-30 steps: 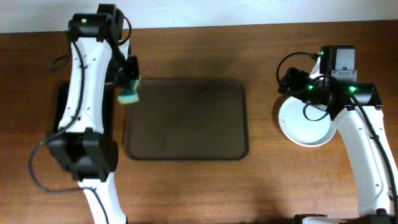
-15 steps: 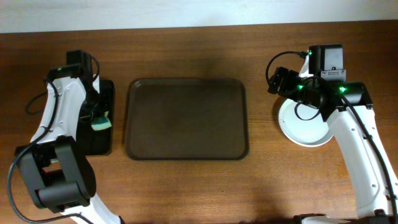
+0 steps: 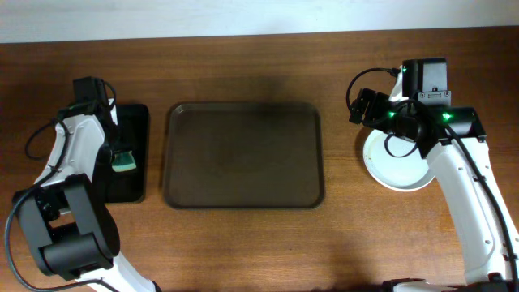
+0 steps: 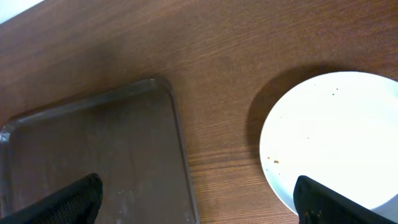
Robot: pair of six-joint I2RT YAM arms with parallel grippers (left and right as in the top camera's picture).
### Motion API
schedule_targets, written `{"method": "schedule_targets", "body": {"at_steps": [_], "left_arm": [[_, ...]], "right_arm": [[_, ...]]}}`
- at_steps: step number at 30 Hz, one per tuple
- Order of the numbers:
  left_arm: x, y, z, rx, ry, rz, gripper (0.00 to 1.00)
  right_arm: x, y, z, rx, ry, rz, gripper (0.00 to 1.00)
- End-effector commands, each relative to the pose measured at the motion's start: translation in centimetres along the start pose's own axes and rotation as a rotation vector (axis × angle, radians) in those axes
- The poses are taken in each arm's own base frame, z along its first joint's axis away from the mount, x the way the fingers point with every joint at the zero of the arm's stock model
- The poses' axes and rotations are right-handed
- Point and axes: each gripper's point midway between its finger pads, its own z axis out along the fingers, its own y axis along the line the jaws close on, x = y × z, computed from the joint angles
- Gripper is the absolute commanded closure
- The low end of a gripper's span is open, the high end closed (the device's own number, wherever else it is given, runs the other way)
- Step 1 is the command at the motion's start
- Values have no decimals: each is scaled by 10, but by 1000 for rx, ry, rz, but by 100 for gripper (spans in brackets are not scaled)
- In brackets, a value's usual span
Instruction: Clean dirty plates on tray and stack at the side
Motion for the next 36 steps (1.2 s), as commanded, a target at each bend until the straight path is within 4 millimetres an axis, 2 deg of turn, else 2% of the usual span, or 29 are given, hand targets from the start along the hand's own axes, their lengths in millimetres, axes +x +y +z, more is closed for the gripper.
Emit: {"method": "schedule_targets", "body": {"at_steps": [1, 11, 14, 18, 19, 22, 24, 26, 31, 36], "left_arm": [[1, 9, 0, -26, -3, -6, 1], [1, 9, 0, -25, -3, -6, 1], [1, 9, 0, -25, -3, -6, 1], [1, 9, 0, -25, -3, -6, 1], [1, 9, 0, -25, -3, -6, 1], [1, 9, 0, -25, -3, -6, 1], [1, 9, 0, -25, -3, -6, 1], [1, 9, 0, -25, -3, -6, 1], [1, 9, 0, -25, -3, -6, 1], [1, 9, 0, -25, -3, -6, 1]], "right_arm": [[1, -2, 0, 23, 2, -23, 2], [1, -3, 0, 27, 4, -79, 1], [0, -1, -9, 24, -4, -79, 1], [-6, 5, -42, 15, -29, -82, 1], [-7, 7, -61, 14, -31, -82, 2], [4, 13, -98, -15, 1, -79, 2], [8, 15, -115, -26, 1, -80, 2], [12, 13, -125, -21, -11, -93, 2], [2, -11, -133, 116, -79, -112, 1], [-9, -12, -148, 143, -157, -265, 2]]}}
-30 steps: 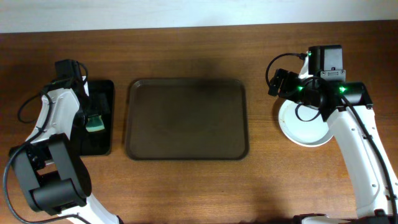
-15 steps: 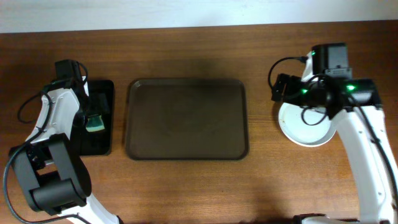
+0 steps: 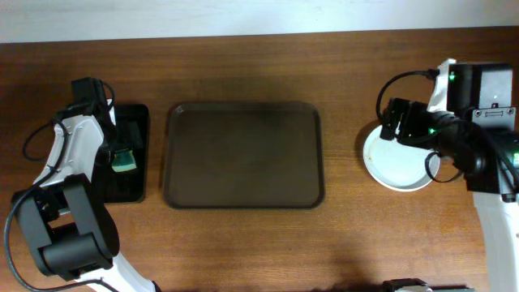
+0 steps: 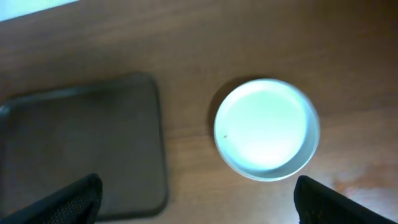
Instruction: Clean dirty plates on tray and stack at the side
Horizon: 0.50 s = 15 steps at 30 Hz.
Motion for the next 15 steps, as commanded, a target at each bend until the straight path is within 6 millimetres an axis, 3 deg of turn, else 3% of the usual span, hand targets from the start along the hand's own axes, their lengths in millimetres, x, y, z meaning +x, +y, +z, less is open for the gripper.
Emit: {"method": "schedule_targets", "body": {"at_steps": [1, 5, 9, 15], "left_arm": [[1, 4, 0, -12, 0, 1, 1], [1, 4, 0, -12, 0, 1, 1], [1, 4, 0, -12, 0, 1, 1], [1, 4, 0, -12, 0, 1, 1]], "right_arm": [[-6, -8, -18, 47, -71, -162, 2], [-3, -9, -24, 39, -132, -218, 2], [10, -5, -17, -10, -284, -280, 2], [67, -6, 13, -85, -440, -346, 2]]}}
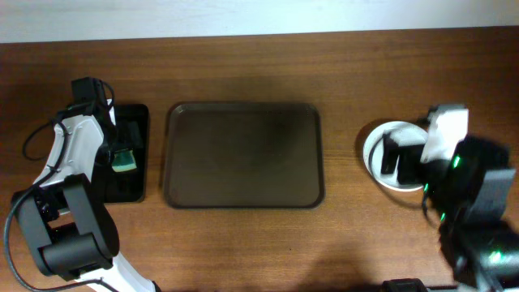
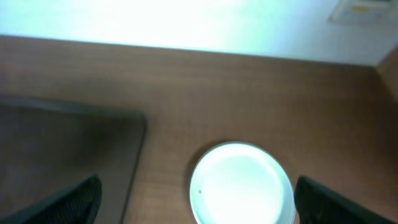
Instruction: Clean dirty plates on tray and stack at the side
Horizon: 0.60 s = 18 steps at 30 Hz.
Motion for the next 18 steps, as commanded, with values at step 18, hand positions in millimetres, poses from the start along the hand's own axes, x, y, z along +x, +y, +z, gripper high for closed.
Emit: {"method": "schedule_targets", "body": {"at_steps": [18], "left_arm": [[1, 4, 0, -8, -1, 1, 1]], "right_arm": [[113, 36, 23, -126, -442, -67, 2]]}}
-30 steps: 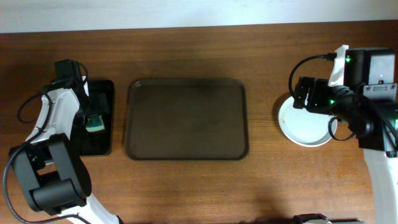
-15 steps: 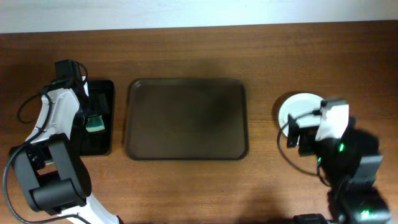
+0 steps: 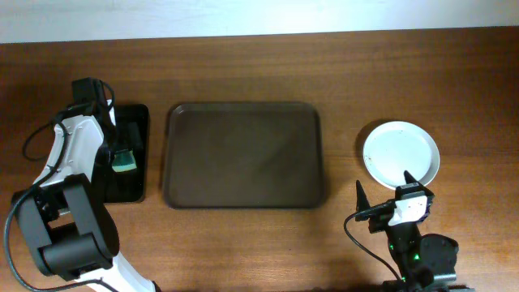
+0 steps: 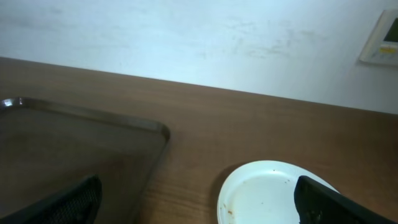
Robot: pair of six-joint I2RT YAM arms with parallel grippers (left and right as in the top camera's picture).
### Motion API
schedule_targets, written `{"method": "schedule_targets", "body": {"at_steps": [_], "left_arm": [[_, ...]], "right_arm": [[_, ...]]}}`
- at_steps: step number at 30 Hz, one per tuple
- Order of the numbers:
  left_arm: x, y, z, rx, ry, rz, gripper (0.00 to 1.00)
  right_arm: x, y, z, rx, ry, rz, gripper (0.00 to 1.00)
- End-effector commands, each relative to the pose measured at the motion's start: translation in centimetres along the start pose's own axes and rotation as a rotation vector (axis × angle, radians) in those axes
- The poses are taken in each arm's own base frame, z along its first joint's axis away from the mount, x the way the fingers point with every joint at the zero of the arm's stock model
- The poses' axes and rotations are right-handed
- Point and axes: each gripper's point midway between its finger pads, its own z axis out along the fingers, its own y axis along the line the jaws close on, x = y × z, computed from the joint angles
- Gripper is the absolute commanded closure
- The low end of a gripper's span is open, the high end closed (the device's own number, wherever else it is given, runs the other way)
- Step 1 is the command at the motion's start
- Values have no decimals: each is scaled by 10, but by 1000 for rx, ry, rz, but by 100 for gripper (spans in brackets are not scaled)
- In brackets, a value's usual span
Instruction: Clean dirty plates on tray and stack at the side
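A white plate [image 3: 401, 156] lies on the wooden table to the right of the dark brown tray [image 3: 243, 195], which holds nothing. In the right wrist view the plate [image 4: 273, 193] shows a few brown specks near its rim. My right gripper [image 3: 383, 191] is near the table's front edge, just in front of the plate and clear of it. It stands open [image 4: 199, 208] with nothing between its fingers. My left gripper [image 3: 122, 150] rests over a green sponge [image 3: 124, 162] in a black holder. Its jaws are too small to read.
The black sponge holder [image 3: 134, 122] stands left of the tray. The tray's raised rim [image 4: 93, 115] shows at the left of the right wrist view. A pale wall [image 4: 199, 43] runs along the table's far edge.
My right arm was above the plate, hiding part of it. Now it sits low near the table's front edge, and the whole plate shows. The left arm has not moved.
My right gripper was open, low over the plate's left edge beside the tray. Then it was higher and farther right, with the whole plate below it. Now it is drawn back in front of the plate, which stayed put. The left arm stayed at the sponge holder throughout.
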Motion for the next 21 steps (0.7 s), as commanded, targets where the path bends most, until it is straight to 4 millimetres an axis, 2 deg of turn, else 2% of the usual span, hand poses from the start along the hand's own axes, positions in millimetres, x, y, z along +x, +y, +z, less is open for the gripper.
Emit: {"method": "schedule_targets", "body": {"at_steps": [1, 4, 21], "left_arm": [[1, 4, -1, -9, -1, 1, 1], [1, 4, -1, -9, -1, 1, 1], [1, 4, -1, -9, -1, 1, 1]], "right_arm": [[5, 7, 3, -36, -47, -17, 2], [20, 10, 8, -47, -28, -15, 2], [20, 10, 11, -46, -59, -26, 2]]}}
